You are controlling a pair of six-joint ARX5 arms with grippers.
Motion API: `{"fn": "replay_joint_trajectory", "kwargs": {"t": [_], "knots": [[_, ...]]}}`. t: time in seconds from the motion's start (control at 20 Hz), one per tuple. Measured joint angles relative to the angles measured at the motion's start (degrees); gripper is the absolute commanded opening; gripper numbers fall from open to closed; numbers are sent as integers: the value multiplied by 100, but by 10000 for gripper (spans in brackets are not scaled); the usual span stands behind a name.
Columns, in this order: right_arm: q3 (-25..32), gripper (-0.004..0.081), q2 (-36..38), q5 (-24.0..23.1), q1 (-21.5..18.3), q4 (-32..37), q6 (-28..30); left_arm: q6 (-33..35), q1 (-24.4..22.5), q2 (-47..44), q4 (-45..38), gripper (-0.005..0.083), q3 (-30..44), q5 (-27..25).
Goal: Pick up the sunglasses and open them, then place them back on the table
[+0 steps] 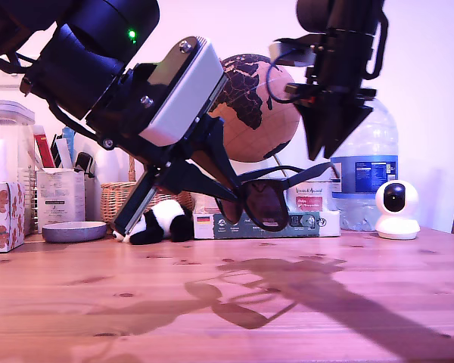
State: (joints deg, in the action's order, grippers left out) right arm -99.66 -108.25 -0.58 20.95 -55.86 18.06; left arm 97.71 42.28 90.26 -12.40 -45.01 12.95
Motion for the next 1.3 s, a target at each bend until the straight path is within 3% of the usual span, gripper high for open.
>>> {"fn": "replay_joint_trajectory", "kwargs": {"t": [0.25,0.35,0.5,0.9,1.3], "knots": [[-181,265,0,0,-306,-614,-767,-2,0,0,2,-19,0,-98],[-275,265,0,-2,-385,-927,-1056,-337,0,0,4,-19,0,-131],[-278,265,0,-2,-437,-1143,-1080,-542,7,0,151,-19,0,-177],[-278,265,0,2,-431,-1143,-1080,-315,118,0,1670,-19,-424,-221],[-278,265,0,4,-431,-1143,-1080,-295,118,76,2037,-19,-588,-212]]}}
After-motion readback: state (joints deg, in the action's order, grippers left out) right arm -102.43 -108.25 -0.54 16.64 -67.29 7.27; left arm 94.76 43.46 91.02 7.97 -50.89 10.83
